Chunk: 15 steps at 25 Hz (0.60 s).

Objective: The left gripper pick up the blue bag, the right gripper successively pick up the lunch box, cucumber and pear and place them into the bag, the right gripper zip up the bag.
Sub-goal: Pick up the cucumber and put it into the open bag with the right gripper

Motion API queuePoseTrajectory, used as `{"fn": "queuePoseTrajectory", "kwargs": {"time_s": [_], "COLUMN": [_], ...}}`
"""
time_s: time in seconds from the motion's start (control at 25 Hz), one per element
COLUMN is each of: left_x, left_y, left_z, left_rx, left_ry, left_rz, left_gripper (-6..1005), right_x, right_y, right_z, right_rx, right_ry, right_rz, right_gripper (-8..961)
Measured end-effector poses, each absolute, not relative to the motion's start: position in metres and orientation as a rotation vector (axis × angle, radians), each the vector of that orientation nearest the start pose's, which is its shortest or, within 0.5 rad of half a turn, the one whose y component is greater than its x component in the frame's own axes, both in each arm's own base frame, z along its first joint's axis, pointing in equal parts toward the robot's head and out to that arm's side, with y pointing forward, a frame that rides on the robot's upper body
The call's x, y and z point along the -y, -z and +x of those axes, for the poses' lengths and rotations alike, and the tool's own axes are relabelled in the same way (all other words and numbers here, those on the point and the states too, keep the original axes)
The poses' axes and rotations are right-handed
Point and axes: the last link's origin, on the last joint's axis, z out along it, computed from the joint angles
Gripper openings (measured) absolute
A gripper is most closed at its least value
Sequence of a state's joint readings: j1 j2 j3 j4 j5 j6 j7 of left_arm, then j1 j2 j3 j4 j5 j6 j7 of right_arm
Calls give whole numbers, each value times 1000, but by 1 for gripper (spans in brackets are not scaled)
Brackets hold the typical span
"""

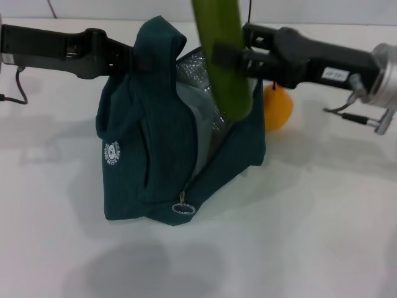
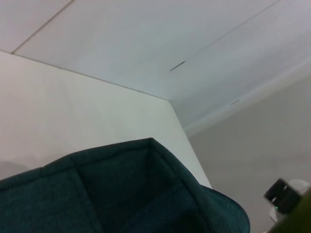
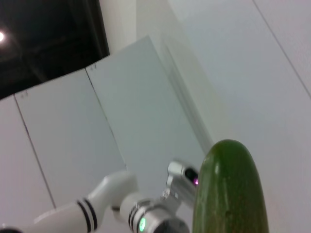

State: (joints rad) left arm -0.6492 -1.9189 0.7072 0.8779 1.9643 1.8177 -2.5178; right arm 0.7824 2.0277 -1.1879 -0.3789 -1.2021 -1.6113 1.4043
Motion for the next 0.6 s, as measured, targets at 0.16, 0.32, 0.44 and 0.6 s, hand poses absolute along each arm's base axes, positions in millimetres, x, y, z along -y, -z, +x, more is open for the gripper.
{"fn": "queuePoseTrajectory", "kwargs": {"time_s": [0.16,0.32,0.44,0.6], "left_x": [-361,-360,-360,-360], "left_y": [-94,-94,-94,-94], "left_z": [-206,-206,-206,-206], "left_rx": [1713,1711,1710,1707], "left_ry": [726,727,727,727], "left_rz": [-2586,-2586,-2587,-2588], "left_gripper": [44,44,44,44], "right_x": [-358,-358,-357,-357], "right_y": [33,47,52,54], "right_z": [129,130,129,131], "right_rx": [-472,-433,-396,-383], "right_ry": [-1381,-1312,-1294,-1280], "right_rz": [-2805,-2808,-2805,-2787], "right_gripper": [659,661,663,665]}}
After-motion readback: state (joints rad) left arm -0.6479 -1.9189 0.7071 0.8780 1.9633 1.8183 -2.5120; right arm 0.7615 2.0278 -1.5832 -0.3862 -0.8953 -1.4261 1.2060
